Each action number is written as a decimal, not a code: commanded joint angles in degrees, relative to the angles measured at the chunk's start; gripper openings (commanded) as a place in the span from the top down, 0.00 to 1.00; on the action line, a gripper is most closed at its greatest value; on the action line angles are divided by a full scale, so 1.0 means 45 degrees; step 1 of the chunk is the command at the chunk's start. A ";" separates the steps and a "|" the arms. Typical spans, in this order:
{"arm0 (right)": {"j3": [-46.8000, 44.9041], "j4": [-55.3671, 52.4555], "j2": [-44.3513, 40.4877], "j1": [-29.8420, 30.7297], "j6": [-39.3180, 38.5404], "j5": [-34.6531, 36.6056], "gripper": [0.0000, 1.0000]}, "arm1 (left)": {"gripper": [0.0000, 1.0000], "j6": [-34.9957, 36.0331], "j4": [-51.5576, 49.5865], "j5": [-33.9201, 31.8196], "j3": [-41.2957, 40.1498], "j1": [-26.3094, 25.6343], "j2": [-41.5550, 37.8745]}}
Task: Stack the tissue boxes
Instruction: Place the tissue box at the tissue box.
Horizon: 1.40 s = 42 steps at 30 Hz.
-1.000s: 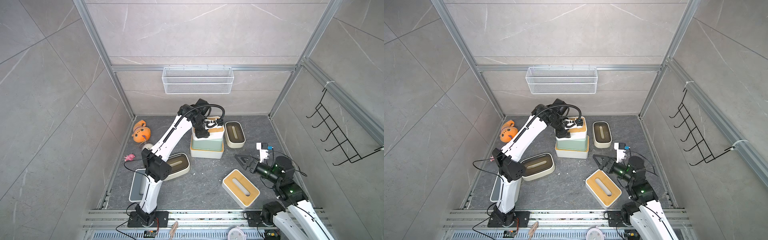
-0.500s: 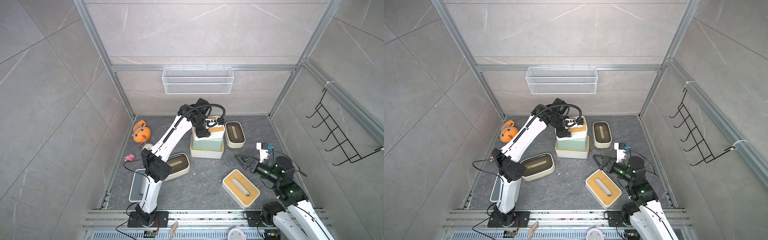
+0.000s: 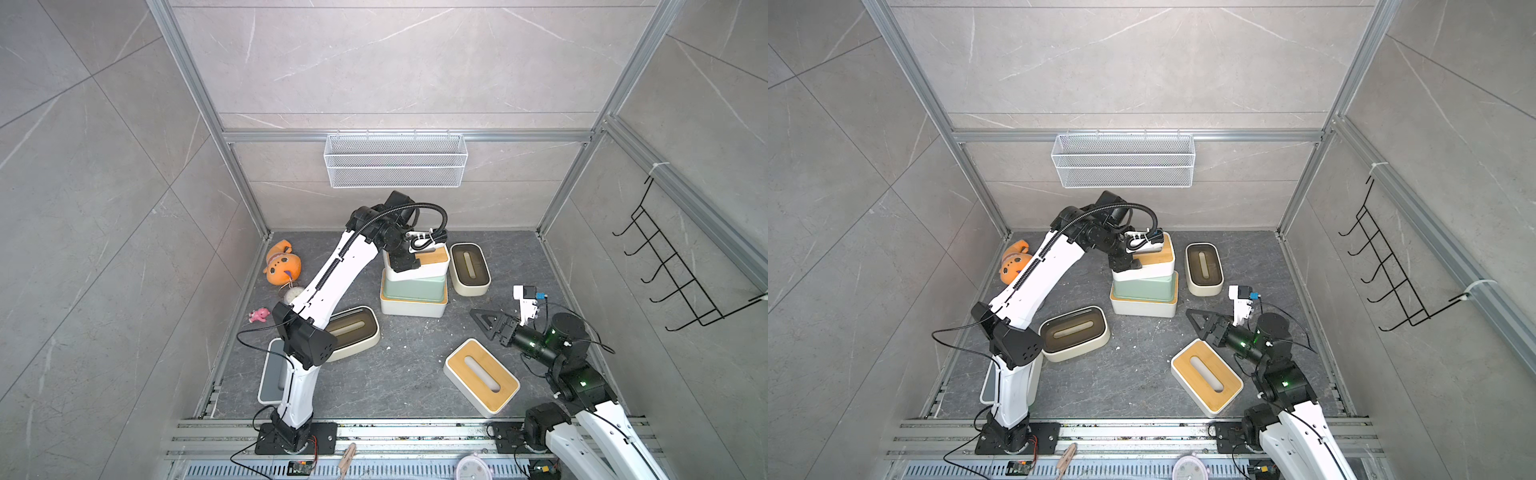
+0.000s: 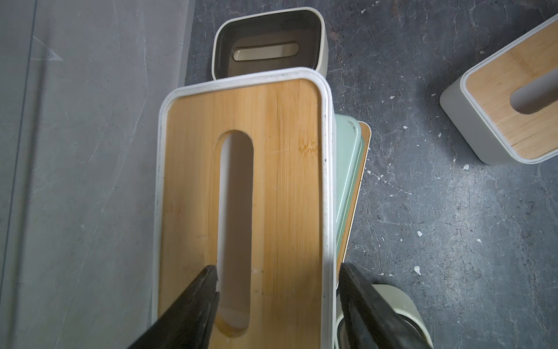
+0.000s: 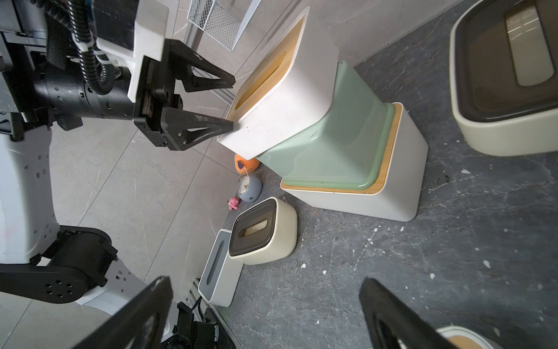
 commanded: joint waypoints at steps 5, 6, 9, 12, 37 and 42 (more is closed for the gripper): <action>0.0666 0.0118 -0.0026 0.0000 0.0371 0.0388 0.00 | 0.01 -0.1747 0.2459 0.0402 -0.0778 -0.0055 -0.2335; 0.0726 0.0282 0.0107 0.0005 0.0449 0.0394 0.00 | 0.00 -0.2139 0.2873 0.0491 -0.1047 -0.0059 -0.2620; 0.1014 0.0925 0.0613 -0.0001 0.0707 0.0460 0.00 | 0.00 -0.4023 0.4389 0.0621 -0.2168 -0.0044 -0.3768; 0.1120 0.1956 0.0713 0.0004 0.0673 0.0851 0.00 | 0.00 -0.5966 0.5950 0.0630 -0.3883 0.0006 -0.5075; 0.5284 0.7089 0.9228 -0.0021 0.1043 -0.0474 0.00 | 0.00 -2.1176 1.2645 0.5254 -1.3805 0.5045 -0.9429; 0.5526 0.6885 0.9928 -0.0014 0.1085 -0.0648 0.00 | 0.00 -2.1631 1.3821 0.6004 -1.3858 0.5050 -0.8507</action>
